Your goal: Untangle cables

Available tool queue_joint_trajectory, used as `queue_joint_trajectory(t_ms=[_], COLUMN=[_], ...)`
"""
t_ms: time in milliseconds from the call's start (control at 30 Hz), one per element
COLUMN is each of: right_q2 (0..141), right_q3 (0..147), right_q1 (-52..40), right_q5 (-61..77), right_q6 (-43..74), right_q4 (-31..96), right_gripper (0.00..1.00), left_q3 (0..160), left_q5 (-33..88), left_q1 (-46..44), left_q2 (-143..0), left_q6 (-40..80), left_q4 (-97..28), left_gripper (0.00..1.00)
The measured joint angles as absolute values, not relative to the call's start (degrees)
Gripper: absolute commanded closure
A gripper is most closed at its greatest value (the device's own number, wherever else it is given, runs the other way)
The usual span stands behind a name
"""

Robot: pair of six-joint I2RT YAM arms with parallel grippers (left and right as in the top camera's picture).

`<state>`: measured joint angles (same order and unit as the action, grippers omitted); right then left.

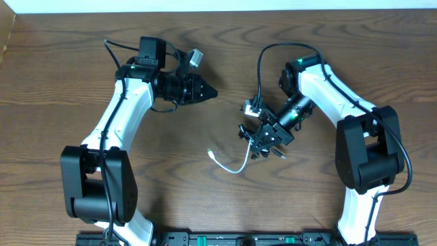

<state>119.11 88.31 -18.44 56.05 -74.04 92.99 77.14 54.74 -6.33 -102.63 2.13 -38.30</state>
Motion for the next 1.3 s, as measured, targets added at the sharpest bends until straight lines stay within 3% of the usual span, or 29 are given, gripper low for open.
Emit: queue_joint_trajectory(t_ms=[133, 233, 300, 400, 500, 700, 900, 933, 1033, 1300], right_q2=[119.11, 119.11, 119.11, 119.11, 119.11, 119.11, 119.11, 119.11, 119.11, 119.11], right_q3=[88.29, 88.29, 88.29, 88.29, 88.27, 88.79, 95.55, 96.57, 97.86, 97.86], right_q1=[-17.54, -16.91, -16.23, -15.53, -15.51, -15.25, -14.74, -14.74, -14.61, -11.18], right_q5=[57.71, 57.78, 56.90, 53.71, 50.11, 38.46, 31.03, 29.80, 23.46, 17.74], right_q6=[-76.79, -72.01, -65.43, -54.61, -45.08, -24.62, -14.92, -13.61, -7.53, -0.36], right_q4=[91.39, 85.27, 80.25, 75.46, 72.27, 68.64, 72.95, 73.06, 72.36, 69.60], right_gripper=[0.98, 0.93, 0.89, 0.71, 0.60, 0.60, 0.43, 0.31, 0.21, 0.18], left_q3=[77.14, 77.14, 77.14, 77.14, 77.14, 77.14, 77.14, 77.14, 77.12, 76.16], left_q5=[54.15, 53.41, 51.68, 50.30, 48.84, 45.04, 40.36, 39.64, 36.38, 28.53], left_q1=[-7.53, -9.80, -11.60, -12.16, -11.55, -11.31, -11.31, -11.31, -11.60, -18.48], left_q2=[-102.63, -102.63, -102.63, -102.63, -102.63, -102.63, -102.63, -102.63, -102.63, -102.65], left_q6=[0.19, -0.25, -0.32, -0.23, 0.05, 0.16, 1.98, 2.39, 4.19, 6.04], left_q4=[-39.64, -39.53, -39.03, -37.80, -37.01, -37.04, -37.69, -38.44, -42.28, -41.93], left_gripper=[0.83, 0.83, 0.83, 0.83, 0.83, 0.83, 0.73, 0.72, 0.71, 0.54])
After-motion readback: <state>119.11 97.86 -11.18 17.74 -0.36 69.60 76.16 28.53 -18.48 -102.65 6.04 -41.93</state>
